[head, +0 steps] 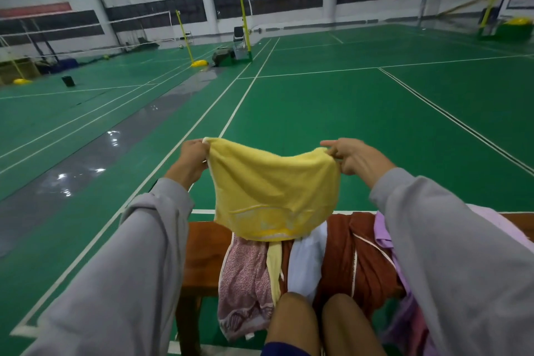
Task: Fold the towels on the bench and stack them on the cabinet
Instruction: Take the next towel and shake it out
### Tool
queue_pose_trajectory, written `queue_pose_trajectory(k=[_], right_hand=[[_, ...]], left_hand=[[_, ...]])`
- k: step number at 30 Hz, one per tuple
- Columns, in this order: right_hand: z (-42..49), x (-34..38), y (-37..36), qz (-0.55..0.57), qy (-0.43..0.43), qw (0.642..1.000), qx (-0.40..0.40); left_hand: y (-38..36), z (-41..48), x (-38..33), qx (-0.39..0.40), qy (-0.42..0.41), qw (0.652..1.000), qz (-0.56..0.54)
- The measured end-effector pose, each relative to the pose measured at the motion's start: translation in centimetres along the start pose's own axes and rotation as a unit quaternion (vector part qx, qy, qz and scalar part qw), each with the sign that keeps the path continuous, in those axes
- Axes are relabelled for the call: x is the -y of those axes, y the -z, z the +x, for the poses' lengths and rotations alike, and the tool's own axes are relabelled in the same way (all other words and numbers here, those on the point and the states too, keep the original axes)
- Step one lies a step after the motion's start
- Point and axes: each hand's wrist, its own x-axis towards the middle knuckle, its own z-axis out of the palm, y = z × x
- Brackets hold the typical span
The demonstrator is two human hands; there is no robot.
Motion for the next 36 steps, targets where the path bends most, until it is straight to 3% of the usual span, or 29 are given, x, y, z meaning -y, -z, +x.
queue_pose_trajectory(k=[2,6,9,12,15,20,26,32,36], right_hand=[[0.2,-0.1,0.0,0.023,0.002,1.0,-0.012],[0.9,1.0,0.6,0.019,0.1,0.994,-0.048],[1.2,1.8,1.7,-0.091,0.179,0.974,-0.105],[1.0,2.2,2.5,-0.287,0.219,0.926,-0.114],[0.9,2.9,3.0,-0.393,0.239,0.882,-0.104],[0.0,4.4,3.2,-0.538,0.24,0.806,-0.054],[-0.9,5.2,3.2,-0.641,0.302,0.695,-0.117],[-3.3,5.7,2.3,-0.702,0.342,0.604,-0.16],[-3.8,7.2,2.0,-0.673,0.365,0.603,-0.223]], left_hand=[[-0.3,0.0,0.5,-0.013,-0.006,1.0,-0.001],[0.3,-0.1,0.3,0.009,-0.04,0.999,0.034],[0.3,-0.5,-0.8,0.065,-0.083,0.993,0.048],[0.1,-0.5,-1.4,0.091,-0.115,0.988,0.052],[-0.4,-0.7,-1.6,0.087,-0.165,0.97,0.159],[-0.2,-0.7,-1.8,0.049,-0.262,0.876,0.403],[-0.5,-1.0,-2.3,-0.02,-0.303,0.815,0.493],[-1.2,-1.4,-3.2,-0.073,-0.301,0.811,0.496],[-1.9,-1.4,-4.7,-0.128,-0.342,0.821,0.438]])
